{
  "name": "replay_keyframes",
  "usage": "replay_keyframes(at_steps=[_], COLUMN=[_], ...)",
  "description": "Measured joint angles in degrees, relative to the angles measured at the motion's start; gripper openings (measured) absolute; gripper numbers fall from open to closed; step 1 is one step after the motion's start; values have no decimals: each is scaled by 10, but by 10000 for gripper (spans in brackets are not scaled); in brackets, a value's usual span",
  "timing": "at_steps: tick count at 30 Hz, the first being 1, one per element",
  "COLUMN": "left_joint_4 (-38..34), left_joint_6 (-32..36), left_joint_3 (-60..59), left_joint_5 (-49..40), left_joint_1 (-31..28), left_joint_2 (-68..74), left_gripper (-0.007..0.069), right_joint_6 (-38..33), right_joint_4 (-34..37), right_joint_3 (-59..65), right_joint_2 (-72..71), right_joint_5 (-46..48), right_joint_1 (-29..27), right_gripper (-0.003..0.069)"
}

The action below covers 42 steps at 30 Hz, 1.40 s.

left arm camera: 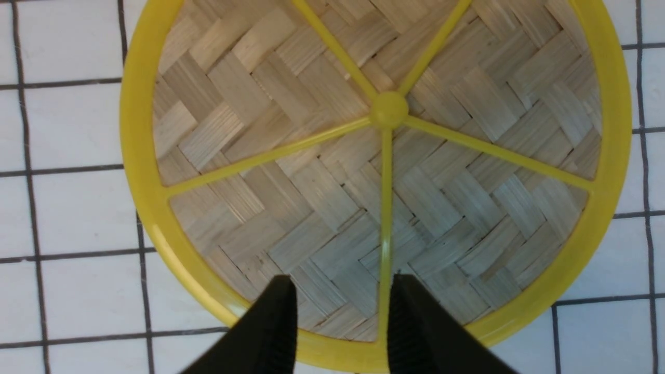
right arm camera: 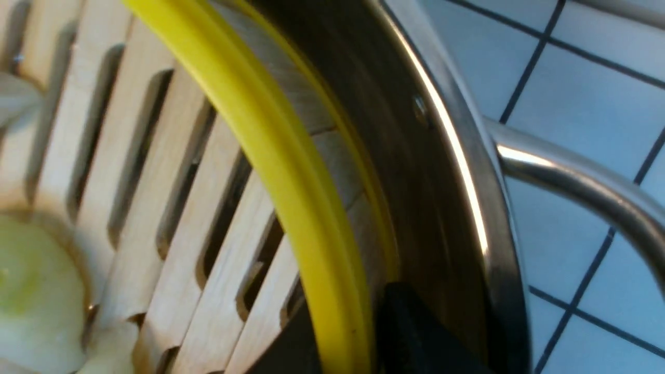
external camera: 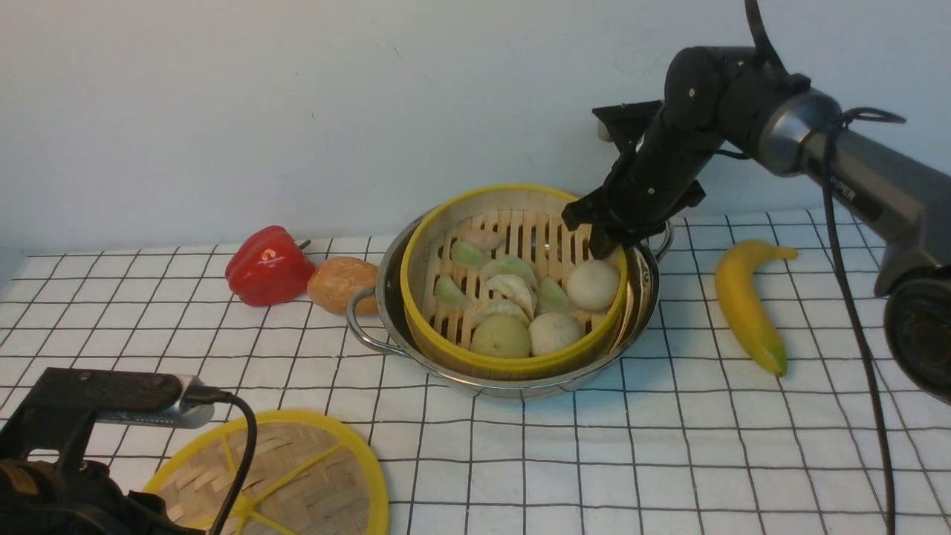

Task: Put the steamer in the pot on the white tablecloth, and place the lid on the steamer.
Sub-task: 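Place the bamboo steamer basket of food into the steel pot with the right gripper, then grasp the bamboo steamer lid lying on the table by its centre knob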

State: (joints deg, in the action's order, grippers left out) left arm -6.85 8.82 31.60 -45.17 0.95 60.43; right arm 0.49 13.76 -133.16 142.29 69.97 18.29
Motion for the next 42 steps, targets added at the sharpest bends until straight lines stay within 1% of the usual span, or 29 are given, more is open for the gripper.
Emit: replay_keyframes(at_steps=[3, 9, 17, 18, 21, 27, 29, 32, 33, 35, 38, 40, 42], left_joint_4=[0, 0, 0, 0, 0, 0, 0, -4, -4, -21, -49, -77, -99], left_joint_6=[0, 0, 0, 0, 0, 0, 0, 0, 0, 10, 37, 68, 93], left_joint_3=[0, 0, 0, 0, 0, 0, 0, 0, 0, 0, 0, 0, 0], left_joint_5=[0, 0, 5, 8, 18, 28, 39, 62, 64, 89, 97, 97, 98], left_joint_1=[0, 0, 0, 0, 0, 0, 0, 0, 0, 0, 0, 1, 1], left_joint_2=[0, 0, 0, 0, 0, 0, 0, 1, 2, 11, 33, 58, 76], left_gripper=[243, 243, 243, 243, 243, 243, 243, 243, 243, 243, 243, 243, 243], right_joint_6=[0, 2, 3, 5, 15, 20, 20, 20, 20, 20, 14, 6, -5], right_joint_4=[1, 4, -3, -13, -15, -5, 4, 47, 50, 86, 121, 139, 157], right_joint_3=[0, 0, -2, -8, -30, -70, -82, -89, -89, -92, -92, -92, -92], right_joint_2=[0, 0, -3, -5, -14, -32, -51, -101, -105, -155, -216, -254, -287], right_joint_5=[0, 1, 2, 5, 5, 6, 6, 7, 7, 7, 5, 5, 5], right_joint_1=[0, 0, 0, 0, -4, -11, -17, -37, -37, -61, -98, -121, -139], right_gripper=[184, 203, 266, 281, 318, 342, 344, 344, 344, 344, 344, 335, 310])
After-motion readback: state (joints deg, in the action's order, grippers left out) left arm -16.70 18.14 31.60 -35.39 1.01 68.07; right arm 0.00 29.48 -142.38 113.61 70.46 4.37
